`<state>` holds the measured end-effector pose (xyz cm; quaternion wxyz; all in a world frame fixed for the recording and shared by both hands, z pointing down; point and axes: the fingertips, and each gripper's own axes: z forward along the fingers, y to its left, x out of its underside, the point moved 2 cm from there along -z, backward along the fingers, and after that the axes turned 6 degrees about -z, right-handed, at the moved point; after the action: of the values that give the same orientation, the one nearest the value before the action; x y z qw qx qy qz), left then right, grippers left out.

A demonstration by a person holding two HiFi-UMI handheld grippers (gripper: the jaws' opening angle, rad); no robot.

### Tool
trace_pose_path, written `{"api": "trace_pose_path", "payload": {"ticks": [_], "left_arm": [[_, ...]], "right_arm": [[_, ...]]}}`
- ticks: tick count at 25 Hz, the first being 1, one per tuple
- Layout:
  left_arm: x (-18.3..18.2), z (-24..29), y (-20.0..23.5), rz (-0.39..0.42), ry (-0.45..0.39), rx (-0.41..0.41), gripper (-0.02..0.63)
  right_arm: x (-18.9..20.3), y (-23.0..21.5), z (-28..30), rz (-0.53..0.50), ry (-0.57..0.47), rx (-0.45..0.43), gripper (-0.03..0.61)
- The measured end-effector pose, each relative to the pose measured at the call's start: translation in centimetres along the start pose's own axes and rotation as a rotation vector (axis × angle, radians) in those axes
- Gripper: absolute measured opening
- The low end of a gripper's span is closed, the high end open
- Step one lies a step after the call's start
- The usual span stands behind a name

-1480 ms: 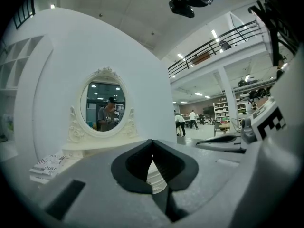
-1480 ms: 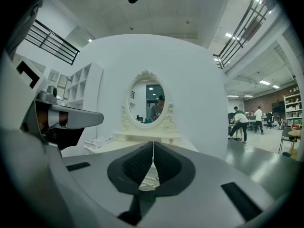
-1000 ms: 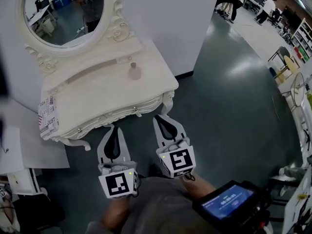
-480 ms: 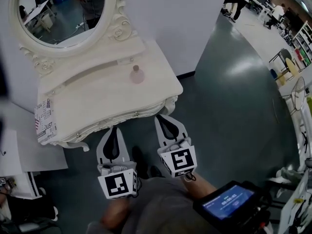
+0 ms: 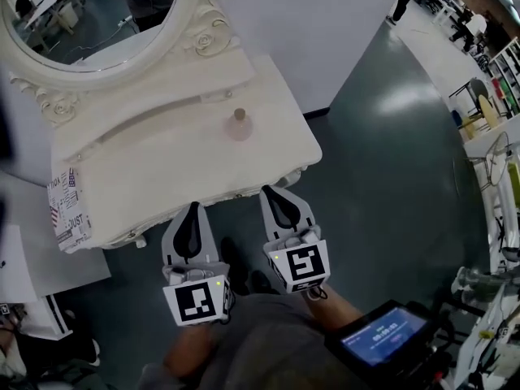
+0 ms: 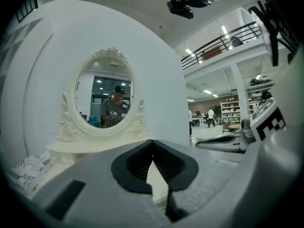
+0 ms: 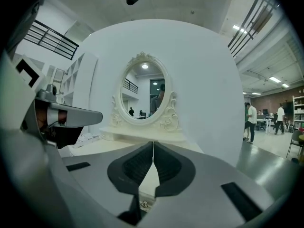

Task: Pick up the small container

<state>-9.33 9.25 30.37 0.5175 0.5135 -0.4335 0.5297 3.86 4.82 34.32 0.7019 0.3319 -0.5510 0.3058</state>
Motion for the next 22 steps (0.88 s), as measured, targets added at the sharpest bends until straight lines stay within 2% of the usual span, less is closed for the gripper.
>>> {"api": "trace_pose_path", "payload": {"ticks": [13,22], "left_arm": [[-5.0,7.8,3.5,0.030,-0.079,0.128,0.015],[-5.9,10.2,4.3,0.047,-0.109,0.179,0.015]], "right_arm": [[-5.2,-3.1,6.7,-0.021,-0.069,0.145,0.014],[-6.1,-3.6,8.6,-0.018,-0.089,0.195,0.015]]}}
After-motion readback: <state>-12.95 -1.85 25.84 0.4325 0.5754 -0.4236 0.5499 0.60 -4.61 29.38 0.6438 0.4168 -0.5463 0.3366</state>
